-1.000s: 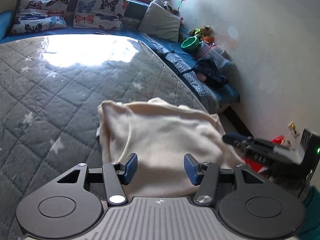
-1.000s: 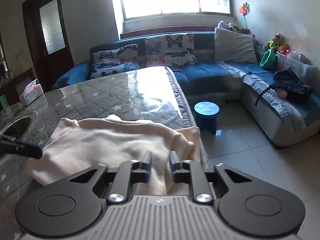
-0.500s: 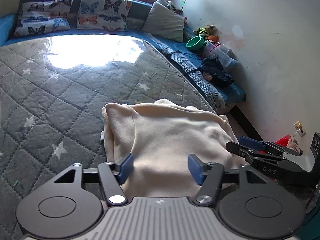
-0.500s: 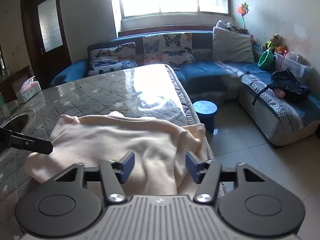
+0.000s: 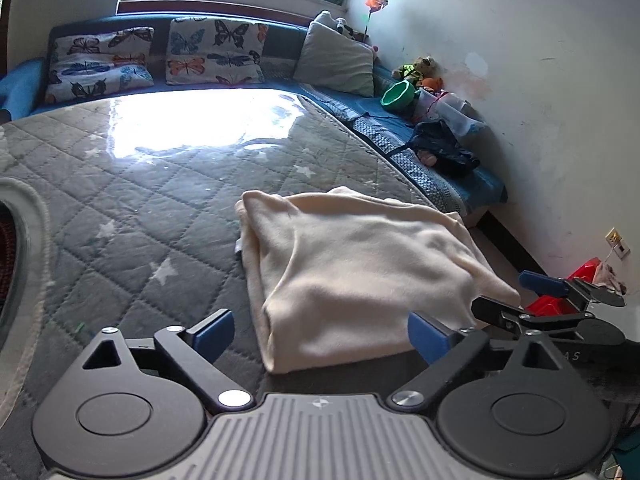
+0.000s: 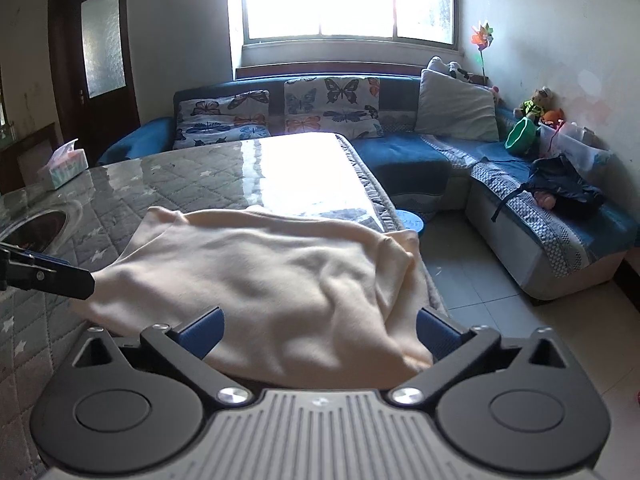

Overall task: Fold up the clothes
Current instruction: 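Open both tools and pull them back from the sweatshirt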

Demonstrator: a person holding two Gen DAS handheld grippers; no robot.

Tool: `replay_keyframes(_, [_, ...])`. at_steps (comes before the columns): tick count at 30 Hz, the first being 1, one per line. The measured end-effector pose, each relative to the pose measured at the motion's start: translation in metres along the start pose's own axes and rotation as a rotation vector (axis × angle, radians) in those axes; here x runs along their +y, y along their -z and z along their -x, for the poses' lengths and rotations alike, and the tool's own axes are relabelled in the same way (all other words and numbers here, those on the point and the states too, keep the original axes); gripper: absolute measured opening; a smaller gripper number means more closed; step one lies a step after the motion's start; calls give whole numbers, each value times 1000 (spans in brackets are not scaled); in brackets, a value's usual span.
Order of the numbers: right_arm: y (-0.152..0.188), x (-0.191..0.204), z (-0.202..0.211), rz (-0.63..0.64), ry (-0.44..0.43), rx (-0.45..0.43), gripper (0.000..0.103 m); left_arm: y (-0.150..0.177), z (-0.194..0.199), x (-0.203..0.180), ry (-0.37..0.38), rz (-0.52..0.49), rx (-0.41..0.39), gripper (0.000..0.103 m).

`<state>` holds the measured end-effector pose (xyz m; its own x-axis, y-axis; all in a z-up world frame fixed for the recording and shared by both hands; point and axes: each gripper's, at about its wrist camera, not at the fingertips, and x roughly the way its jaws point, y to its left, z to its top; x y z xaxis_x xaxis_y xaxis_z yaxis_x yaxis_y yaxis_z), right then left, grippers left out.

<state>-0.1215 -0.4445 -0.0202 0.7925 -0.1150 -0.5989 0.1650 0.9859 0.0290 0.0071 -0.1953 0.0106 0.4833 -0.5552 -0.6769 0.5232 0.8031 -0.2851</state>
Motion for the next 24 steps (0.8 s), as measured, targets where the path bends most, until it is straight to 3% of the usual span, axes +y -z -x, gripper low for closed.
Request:
replay_keyframes(3, [2,7,4,6,17,4,103,6,8,1,-9,-9,-17,103])
replay_keyframes(24, [14,46,45,24,60,-36,103,42,55,3,-52,-12,-76,103])
